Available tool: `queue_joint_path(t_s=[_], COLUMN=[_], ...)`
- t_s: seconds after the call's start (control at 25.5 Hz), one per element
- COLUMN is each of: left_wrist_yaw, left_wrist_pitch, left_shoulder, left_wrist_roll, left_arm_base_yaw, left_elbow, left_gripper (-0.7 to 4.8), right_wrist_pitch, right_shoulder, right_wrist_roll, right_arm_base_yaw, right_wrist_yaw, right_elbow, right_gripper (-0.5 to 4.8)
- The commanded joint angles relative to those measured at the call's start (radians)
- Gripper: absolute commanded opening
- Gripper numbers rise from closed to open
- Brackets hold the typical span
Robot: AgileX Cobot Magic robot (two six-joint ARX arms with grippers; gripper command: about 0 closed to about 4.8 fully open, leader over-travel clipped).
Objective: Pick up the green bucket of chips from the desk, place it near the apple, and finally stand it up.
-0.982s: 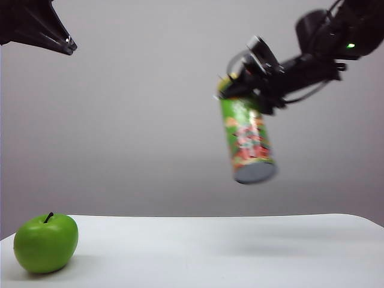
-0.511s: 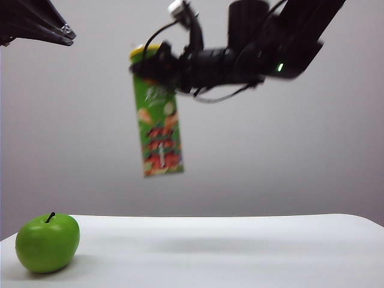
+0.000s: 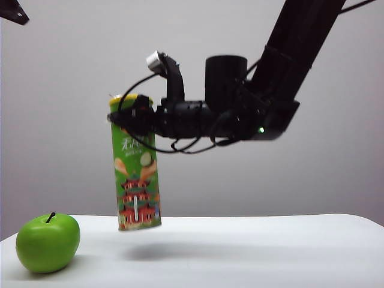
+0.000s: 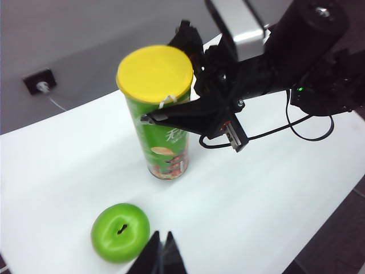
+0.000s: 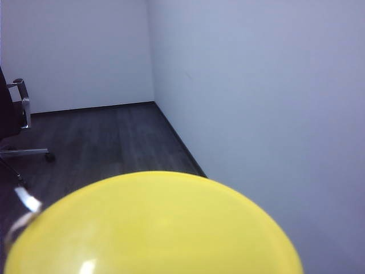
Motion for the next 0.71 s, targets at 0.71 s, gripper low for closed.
queue_joint_path(t_s=[0.71], left_wrist_yaw=[-0.180], left_wrist_pitch=[0.213], left_shoulder=[-0.414], left_wrist_roll=[-0.108], left_arm_base_yaw=[0.000], left_elbow=[-0.283], left_gripper=[-0.06], right_wrist_pitch=[0.356], right_shoulder=[0.073], right_wrist_roll=[-0.039], right_arm_base_yaw=[0.126], right_wrist_yaw=[0.186], right_elbow=[-0.162], right_gripper=[2.05])
